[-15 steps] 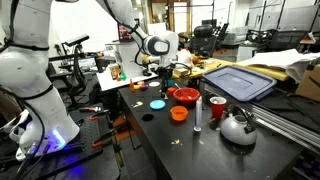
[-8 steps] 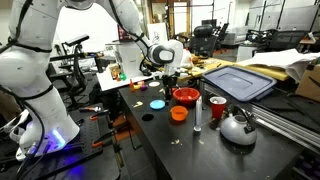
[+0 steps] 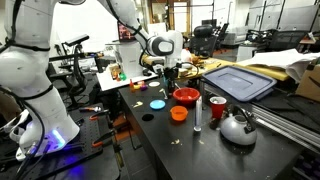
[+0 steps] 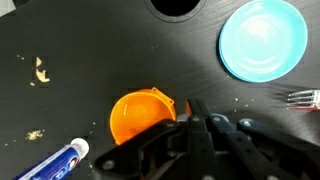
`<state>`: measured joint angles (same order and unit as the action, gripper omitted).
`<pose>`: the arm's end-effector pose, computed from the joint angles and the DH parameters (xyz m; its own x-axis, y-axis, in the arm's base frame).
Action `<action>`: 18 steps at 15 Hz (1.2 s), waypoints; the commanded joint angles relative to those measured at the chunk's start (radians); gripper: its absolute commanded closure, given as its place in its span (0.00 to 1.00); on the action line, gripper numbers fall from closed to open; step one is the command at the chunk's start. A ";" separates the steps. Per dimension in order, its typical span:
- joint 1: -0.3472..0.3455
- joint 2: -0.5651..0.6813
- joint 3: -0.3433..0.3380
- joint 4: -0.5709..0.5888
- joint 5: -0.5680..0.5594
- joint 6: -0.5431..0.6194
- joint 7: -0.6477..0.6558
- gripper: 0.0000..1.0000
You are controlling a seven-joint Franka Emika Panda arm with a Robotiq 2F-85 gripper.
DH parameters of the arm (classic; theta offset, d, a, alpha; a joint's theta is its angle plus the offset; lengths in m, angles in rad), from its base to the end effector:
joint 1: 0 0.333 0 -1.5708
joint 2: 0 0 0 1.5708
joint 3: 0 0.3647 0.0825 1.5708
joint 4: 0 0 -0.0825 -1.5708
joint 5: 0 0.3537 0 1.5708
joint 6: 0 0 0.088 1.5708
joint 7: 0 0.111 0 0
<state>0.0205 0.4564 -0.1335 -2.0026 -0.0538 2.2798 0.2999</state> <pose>0.5856 -0.0631 0.2790 0.9207 -0.3636 -0.1419 -0.3448 -0.9281 0.1408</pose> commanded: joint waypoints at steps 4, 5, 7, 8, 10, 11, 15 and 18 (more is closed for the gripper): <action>0.003 0.016 -0.009 -0.010 -0.151 0.001 -0.045 0.54; 0.000 0.025 -0.008 -0.010 -0.160 0.007 -0.048 0.45; -0.004 0.041 -0.006 -0.006 -0.165 0.008 -0.049 0.32; -0.006 0.048 -0.004 -0.004 -0.165 0.010 -0.052 0.24; -0.011 0.063 -0.002 0.002 -0.159 0.013 -0.059 0.09; -0.012 0.073 -0.002 0.009 -0.160 0.015 -0.063 0.02; -0.019 0.104 -0.001 0.039 -0.159 0.034 -0.095 0.00; -0.031 0.128 0.006 0.066 -0.153 0.053 -0.138 0.00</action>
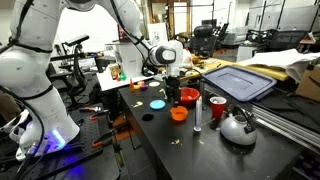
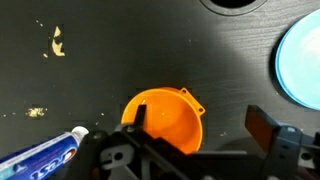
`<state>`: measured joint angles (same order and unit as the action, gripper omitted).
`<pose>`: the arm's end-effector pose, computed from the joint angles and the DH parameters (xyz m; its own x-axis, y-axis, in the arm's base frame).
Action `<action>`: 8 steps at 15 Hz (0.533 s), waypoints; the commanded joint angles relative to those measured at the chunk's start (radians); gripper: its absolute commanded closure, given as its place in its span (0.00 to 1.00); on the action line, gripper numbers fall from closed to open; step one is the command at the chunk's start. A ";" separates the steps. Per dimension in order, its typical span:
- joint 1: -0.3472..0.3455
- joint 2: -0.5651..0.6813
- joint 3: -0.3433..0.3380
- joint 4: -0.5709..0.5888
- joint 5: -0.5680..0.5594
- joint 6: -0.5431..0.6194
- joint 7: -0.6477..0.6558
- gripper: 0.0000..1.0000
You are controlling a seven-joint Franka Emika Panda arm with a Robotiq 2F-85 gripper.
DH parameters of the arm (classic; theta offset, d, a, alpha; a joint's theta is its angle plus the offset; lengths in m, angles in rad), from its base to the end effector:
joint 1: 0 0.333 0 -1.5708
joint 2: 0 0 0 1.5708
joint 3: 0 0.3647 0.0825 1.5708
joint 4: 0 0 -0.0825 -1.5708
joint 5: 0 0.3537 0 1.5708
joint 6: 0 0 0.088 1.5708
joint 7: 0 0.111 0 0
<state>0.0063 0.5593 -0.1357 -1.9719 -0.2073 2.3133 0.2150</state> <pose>0.5917 -0.0767 0.2318 0.9639 -0.1922 -0.1844 -0.1470 -0.9612 0.2333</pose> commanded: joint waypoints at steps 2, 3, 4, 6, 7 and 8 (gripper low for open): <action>-0.021 0.048 0.006 0.056 -0.005 0.030 -0.082 0.00; -0.024 0.058 0.007 0.064 -0.005 0.035 -0.096 0.00; -0.030 0.071 0.007 0.074 -0.006 0.041 -0.116 0.00; -0.053 0.095 0.017 0.088 0.015 0.053 -0.159 0.00; -0.063 0.105 0.021 0.092 0.023 0.060 -0.175 0.25; -0.074 0.115 0.027 0.099 0.034 0.063 -0.192 0.26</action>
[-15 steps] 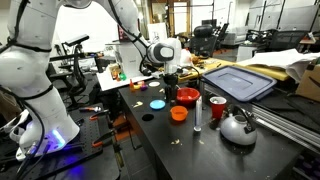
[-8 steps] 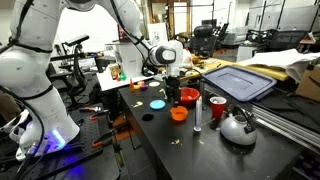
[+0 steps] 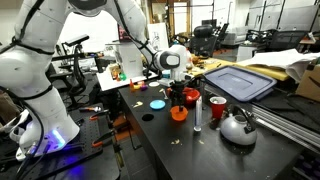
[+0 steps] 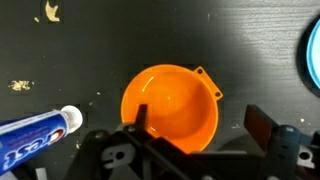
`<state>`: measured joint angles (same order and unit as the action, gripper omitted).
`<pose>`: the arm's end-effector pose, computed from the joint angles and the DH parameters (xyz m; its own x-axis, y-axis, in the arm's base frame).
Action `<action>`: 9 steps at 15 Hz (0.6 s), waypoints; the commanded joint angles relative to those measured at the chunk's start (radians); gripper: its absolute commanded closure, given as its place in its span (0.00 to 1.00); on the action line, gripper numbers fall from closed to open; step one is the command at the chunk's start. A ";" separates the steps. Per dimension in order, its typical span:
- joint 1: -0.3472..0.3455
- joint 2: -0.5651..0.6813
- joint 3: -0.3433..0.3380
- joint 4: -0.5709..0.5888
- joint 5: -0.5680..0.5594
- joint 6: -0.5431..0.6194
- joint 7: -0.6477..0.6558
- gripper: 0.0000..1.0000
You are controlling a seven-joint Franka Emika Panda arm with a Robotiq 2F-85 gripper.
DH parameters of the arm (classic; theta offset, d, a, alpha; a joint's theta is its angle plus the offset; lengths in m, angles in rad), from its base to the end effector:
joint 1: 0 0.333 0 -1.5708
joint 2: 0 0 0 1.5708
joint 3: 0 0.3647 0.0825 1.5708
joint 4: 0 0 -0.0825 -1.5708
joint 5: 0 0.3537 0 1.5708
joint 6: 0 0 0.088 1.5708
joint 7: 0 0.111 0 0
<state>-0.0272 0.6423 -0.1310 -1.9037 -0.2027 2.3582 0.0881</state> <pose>0.6106 -0.0945 0.2070 0.9790 -0.0883 -0.1839 -0.0493 -0.9771 0.2069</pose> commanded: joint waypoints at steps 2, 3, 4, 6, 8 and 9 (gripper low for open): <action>-0.060 0.047 0.032 0.039 0.049 0.023 -0.088 0.42; -0.068 0.052 0.037 0.042 0.061 0.022 -0.099 0.51; -0.073 0.052 0.041 0.045 0.072 0.018 -0.102 0.58; -0.073 0.044 0.043 0.044 0.090 0.010 -0.091 0.73; -0.062 0.022 0.041 0.029 0.100 0.009 -0.073 0.86; -0.055 0.010 0.040 0.018 0.100 0.016 -0.065 0.95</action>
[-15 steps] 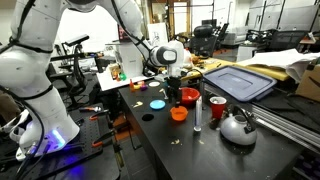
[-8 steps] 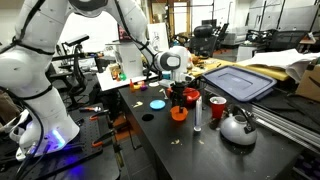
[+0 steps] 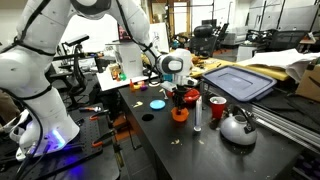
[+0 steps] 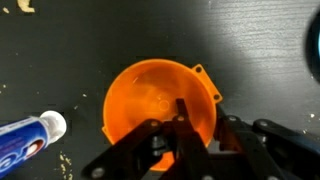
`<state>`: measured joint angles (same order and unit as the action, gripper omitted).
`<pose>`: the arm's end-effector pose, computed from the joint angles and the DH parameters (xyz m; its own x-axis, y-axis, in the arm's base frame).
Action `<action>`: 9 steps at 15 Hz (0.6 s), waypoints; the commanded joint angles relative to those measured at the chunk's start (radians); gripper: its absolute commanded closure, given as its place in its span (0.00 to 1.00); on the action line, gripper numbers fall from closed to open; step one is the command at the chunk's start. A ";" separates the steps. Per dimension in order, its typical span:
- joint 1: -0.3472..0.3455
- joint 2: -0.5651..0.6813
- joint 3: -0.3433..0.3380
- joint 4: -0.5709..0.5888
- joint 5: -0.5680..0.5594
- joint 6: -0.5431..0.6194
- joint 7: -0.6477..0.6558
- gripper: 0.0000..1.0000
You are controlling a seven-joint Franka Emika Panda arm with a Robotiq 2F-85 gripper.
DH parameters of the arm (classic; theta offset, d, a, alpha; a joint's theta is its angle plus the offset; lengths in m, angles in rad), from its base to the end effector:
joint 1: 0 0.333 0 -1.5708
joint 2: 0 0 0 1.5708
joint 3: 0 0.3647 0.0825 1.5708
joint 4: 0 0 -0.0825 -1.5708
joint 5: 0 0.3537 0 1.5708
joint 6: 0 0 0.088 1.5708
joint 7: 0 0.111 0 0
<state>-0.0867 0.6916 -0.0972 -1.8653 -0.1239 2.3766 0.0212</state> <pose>0.6174 -0.1114 0.1888 0.9779 -0.1018 -0.1825 -0.0779 -0.9880 0.1336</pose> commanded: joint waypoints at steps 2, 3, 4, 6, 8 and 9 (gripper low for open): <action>0.017 -0.056 0.002 -0.028 0.019 0.005 0.022 1.00; 0.022 -0.063 0.001 -0.030 0.019 0.004 0.029 1.00; 0.027 -0.073 -0.002 -0.032 0.018 0.003 0.038 1.00; 0.034 -0.088 -0.003 -0.034 0.018 0.003 0.057 0.99; 0.030 -0.094 0.003 -0.031 0.025 0.013 0.056 0.99; 0.029 -0.092 0.004 -0.024 0.027 0.013 0.054 0.99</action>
<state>-0.0608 0.6352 -0.0929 -1.8662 -0.1142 2.3769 0.0657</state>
